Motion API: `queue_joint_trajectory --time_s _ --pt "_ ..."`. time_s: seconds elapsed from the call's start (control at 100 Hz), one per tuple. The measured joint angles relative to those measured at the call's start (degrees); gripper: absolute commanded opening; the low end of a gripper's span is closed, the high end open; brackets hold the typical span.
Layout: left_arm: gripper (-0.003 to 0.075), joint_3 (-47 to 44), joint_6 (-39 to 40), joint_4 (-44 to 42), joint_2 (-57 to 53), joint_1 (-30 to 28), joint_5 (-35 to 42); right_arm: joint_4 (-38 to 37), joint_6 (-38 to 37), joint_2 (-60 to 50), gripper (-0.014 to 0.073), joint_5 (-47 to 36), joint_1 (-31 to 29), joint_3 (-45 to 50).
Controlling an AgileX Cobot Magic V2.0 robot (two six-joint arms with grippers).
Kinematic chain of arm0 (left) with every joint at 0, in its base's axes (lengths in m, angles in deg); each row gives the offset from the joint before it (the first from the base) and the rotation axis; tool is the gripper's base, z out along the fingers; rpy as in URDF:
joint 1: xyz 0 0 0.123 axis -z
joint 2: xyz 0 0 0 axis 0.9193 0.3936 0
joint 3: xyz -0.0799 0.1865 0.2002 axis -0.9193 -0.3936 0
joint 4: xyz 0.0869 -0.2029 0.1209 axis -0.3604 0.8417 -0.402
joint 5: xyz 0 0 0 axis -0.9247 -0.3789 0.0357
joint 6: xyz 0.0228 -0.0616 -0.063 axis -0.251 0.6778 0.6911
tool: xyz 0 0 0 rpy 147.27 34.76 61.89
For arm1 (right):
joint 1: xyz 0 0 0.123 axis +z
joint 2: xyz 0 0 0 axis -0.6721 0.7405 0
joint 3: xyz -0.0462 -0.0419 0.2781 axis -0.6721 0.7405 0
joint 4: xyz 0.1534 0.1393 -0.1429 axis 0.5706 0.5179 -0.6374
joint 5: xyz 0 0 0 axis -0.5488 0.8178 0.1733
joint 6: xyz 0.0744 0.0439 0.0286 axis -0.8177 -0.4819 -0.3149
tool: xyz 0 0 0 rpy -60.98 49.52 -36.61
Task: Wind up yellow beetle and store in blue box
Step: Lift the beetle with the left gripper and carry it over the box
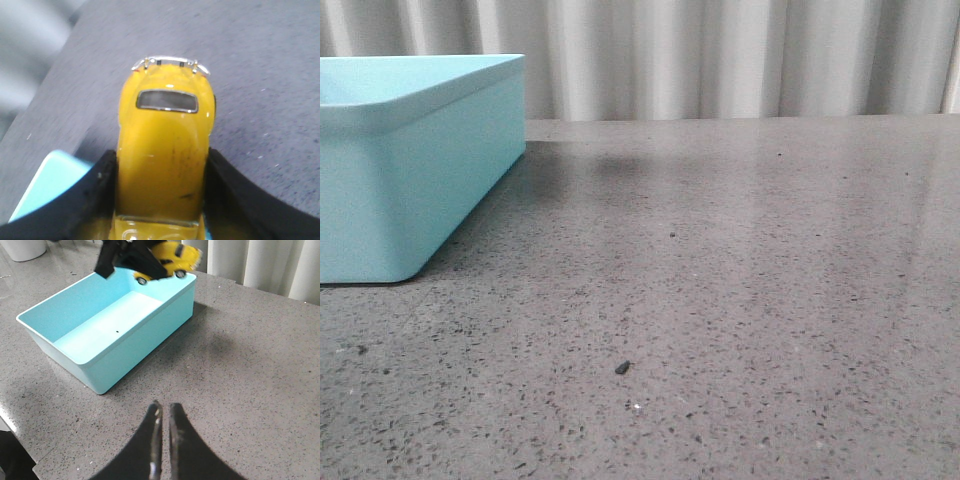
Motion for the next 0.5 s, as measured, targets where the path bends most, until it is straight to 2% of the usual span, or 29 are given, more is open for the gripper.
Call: queue_joint_trajectory --time_s 0.33,0.5 --pt "0.0061 -0.25 16.94 -2.14 -1.90 -14.33 -4.46 0.00 0.00 0.00 -0.0050 -1.04 0.00 0.00" --pt "0.0062 -3.34 23.32 -2.77 -1.46 -18.22 -4.89 0.00 0.00 0.00 -0.0050 -1.13 0.00 0.00"
